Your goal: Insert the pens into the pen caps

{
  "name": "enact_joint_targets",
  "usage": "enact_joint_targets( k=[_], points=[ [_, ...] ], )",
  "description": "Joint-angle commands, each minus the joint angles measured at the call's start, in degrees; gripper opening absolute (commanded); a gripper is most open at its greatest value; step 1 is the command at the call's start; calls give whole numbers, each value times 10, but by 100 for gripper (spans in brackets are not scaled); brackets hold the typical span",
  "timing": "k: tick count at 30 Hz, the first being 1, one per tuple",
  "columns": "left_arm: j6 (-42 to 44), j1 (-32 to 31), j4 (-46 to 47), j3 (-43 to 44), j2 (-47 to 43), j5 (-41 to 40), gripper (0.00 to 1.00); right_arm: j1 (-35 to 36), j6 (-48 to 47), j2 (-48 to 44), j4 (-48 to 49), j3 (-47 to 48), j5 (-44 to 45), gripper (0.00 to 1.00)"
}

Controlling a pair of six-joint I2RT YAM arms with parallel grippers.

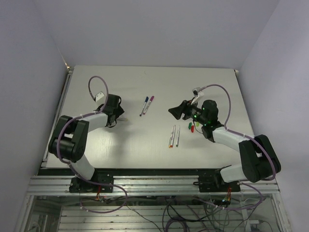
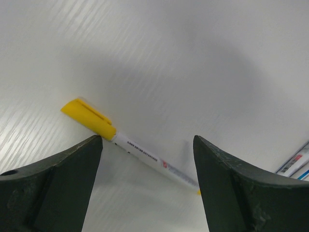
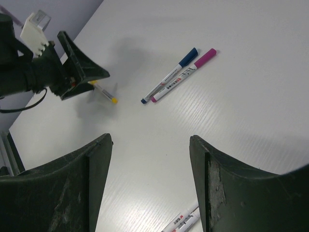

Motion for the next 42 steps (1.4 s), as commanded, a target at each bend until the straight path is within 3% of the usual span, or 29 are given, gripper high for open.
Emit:
enact_joint_targets(
  k=[1,8,11,16,19,28,42],
  points=[
    [19,10,35,17,78,70,83,0,8,10,20,6,-8,65],
    [66,10,36,101,164,117,69,0,4,3,17,6,-1,65],
    [78,10,45,122,190,147,47,0,4,-3,16,3,5,65],
    [97,9,52,146,215,193,36,1,-2,-10,5,5,12,65],
    [102,7,63,147,219,210,8,0,-1,-11,6,7,15,65],
    [147,-20,27,197,242,207,7,0,8,-12,15,2,18,65],
    [237,-50,-46,348,322,219,7,0,8,-42,4,-11,35,65]
  ],
)
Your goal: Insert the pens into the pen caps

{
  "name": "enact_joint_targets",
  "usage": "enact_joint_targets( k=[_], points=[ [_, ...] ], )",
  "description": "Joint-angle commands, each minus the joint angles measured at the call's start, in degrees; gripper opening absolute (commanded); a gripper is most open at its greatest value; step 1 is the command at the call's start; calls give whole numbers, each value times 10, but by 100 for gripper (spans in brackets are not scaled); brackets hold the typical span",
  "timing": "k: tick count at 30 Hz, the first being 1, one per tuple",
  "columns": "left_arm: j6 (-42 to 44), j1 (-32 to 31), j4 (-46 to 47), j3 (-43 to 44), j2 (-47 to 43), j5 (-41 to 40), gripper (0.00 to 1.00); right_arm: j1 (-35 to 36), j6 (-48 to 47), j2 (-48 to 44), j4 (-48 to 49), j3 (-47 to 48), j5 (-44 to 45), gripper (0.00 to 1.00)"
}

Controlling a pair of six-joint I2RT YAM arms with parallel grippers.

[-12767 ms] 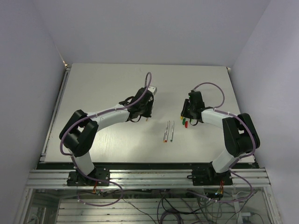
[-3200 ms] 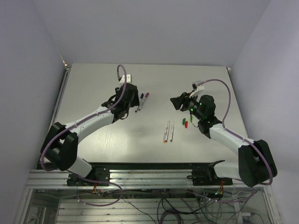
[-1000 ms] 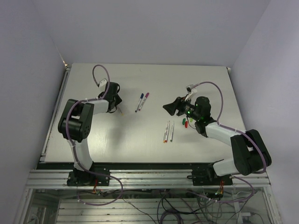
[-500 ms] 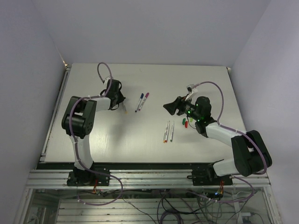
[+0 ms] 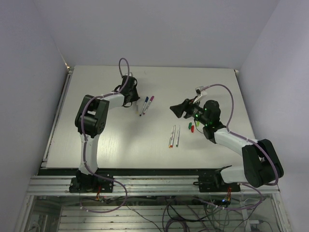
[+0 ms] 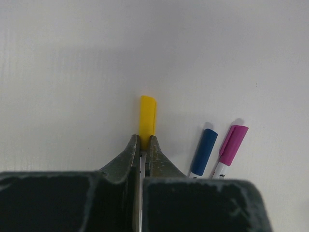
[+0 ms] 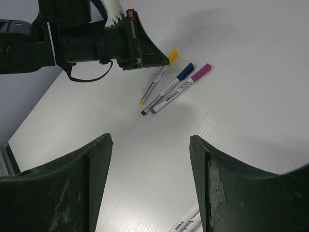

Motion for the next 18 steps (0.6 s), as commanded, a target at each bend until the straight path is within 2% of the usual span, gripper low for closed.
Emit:
enact_joint_targets(
  k=[1,5,8,14,18],
  points=[
    [47,-8,-89,13,39,21,7,0,0,-17,2,-10,11,65],
    [64,-11,-77,16,40,28,11,0,3,-15,3,-9,11,65],
    [72,-11,-64,20,38,40,27,0,2,-15,1,-8,14,65],
    [82,-13,-69,35,26,44,54,0,-8,-22,-15,1,20,65],
    [84,-14,-65,27,2,33,56,1,-15,-27,-26,9,22,65]
  ],
)
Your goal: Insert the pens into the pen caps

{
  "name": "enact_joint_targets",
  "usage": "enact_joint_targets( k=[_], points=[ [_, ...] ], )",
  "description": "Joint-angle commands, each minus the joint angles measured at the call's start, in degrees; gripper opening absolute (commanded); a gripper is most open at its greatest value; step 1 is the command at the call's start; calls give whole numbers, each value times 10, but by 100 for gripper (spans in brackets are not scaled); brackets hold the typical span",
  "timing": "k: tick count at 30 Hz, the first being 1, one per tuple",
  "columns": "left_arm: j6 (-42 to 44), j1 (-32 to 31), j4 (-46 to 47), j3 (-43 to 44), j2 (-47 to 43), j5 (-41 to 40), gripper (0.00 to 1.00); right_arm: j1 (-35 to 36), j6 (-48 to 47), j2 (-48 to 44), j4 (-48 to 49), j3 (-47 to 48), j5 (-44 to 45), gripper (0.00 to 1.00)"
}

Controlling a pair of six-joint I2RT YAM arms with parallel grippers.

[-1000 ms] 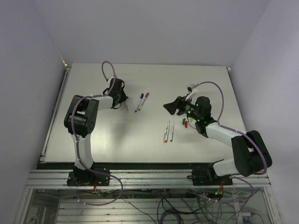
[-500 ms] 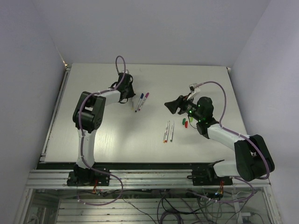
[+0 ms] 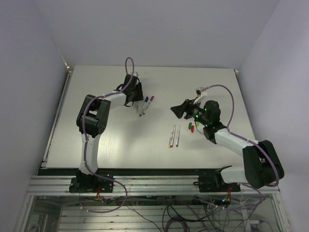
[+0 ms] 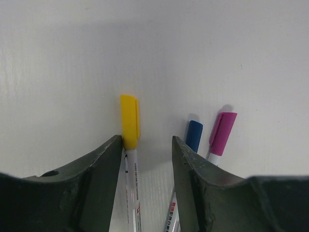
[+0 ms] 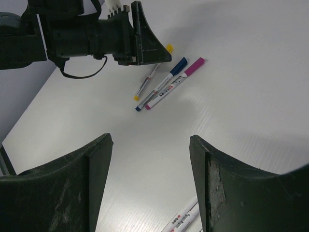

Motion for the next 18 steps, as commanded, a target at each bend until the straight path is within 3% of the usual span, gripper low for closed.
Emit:
enact_joint_targets(
  k=[1,9,13,18],
  points=[
    [12,-3,-41,-10,-19,-1,57,0,-14,-19,-11,16,8,65],
    [32,-7,-65,-24,-112,-52,59,-1,-26,-36,-71,40,67,65],
    [40,-14,-76,-53,-163,-75,62,-18,-8,-35,-97,55,84,75],
    [55,-44,-86,-85,-216,-81,62,-53,18,-13,-120,50,63,66]
  ],
)
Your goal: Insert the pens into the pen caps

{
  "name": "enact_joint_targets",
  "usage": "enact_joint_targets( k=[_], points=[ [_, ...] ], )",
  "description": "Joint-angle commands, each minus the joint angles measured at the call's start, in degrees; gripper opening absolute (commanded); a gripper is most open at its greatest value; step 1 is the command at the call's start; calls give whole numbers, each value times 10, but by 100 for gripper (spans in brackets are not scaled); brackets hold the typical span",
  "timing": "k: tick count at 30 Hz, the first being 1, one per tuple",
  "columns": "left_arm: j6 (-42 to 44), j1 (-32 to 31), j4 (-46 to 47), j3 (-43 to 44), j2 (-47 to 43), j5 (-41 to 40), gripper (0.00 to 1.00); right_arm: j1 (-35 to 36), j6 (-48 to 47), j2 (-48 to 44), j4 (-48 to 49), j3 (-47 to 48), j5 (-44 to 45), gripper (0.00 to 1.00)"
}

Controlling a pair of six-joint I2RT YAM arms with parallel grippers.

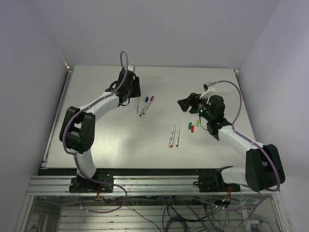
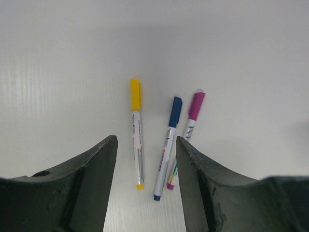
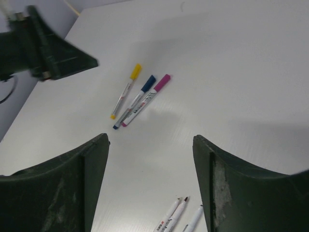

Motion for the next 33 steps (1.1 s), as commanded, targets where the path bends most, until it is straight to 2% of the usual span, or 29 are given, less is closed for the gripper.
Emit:
enact_joint_targets(
  k=[1,3,10,19,33],
  points=[
    [31,-42,-28,-21,-38,-28,61,-28,28,13,-29,-4,-5,63],
    [54,-76,-42,-19,-43,-34,61,-31,26,6,-42,-14,21,58],
    [74,-190,-17,-62,-35,-9,62,-31,-21,-73,-112,-40,140,55],
    [81,-268,-45,-70,7,-6,61,-32,-31,-188,-174,-68,298,53],
    [91,-320,-69,-46,36,15,61,-31,-12,-192,-172,-90,317,53]
  ],
)
